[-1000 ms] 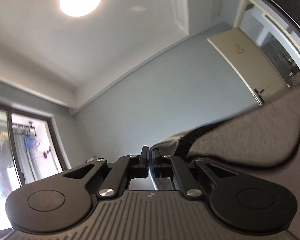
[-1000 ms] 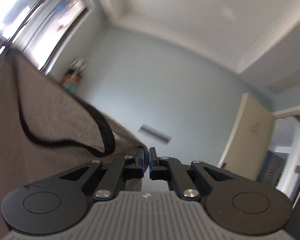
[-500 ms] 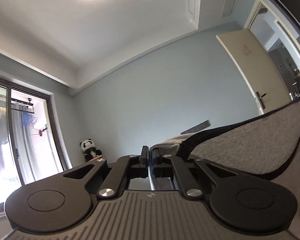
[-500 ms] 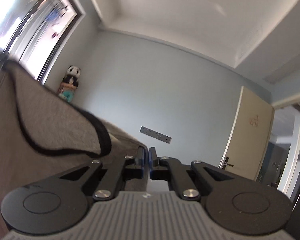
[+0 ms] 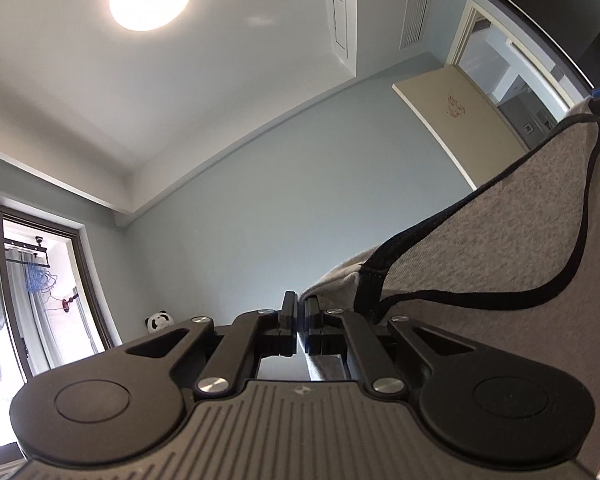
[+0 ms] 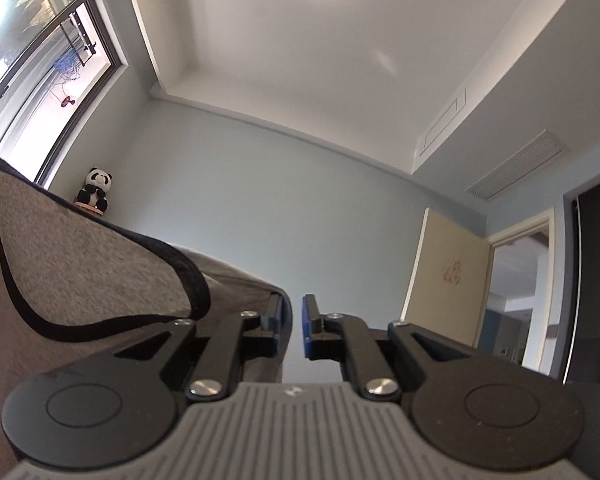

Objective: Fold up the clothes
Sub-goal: 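Lift the grey shirt high with both grippers and shake it out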

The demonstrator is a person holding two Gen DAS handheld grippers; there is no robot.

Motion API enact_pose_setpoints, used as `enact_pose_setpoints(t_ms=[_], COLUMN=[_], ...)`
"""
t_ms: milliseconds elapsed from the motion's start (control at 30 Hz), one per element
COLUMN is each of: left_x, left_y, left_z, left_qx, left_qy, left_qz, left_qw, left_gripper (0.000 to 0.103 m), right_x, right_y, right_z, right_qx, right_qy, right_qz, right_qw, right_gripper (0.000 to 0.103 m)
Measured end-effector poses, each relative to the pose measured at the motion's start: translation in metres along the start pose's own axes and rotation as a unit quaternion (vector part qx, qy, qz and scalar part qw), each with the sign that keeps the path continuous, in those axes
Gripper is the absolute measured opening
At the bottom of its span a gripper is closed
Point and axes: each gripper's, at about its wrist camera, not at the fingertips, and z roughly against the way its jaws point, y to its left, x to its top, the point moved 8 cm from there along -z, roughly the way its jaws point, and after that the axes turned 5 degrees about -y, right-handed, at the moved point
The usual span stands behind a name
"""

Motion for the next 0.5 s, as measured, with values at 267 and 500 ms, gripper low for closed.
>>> enact_pose_setpoints(t_ms=[267, 500], left_x=[-0.016, -0.078], left_y=[-0.028, -0.083], left_z=[-0.03, -0.116], left_qx=[-0.035, -0.086], left_qy=[0.011, 0.081], left_qz=[-0.002, -0.032], left_qw=[0.9993, 0.9925], left_gripper=[0.002, 0.002], right_x=[-0.023, -0.109], right_y=[-0.01, -0.003], right_z=[-0.015, -0.081], right_qx=[-0.017, -0.003], right_qy=[0.014, 0.103], right_qz=[0.017, 0.009], right_qw=[1.0, 0.995], right_gripper=[0.016, 0.015])
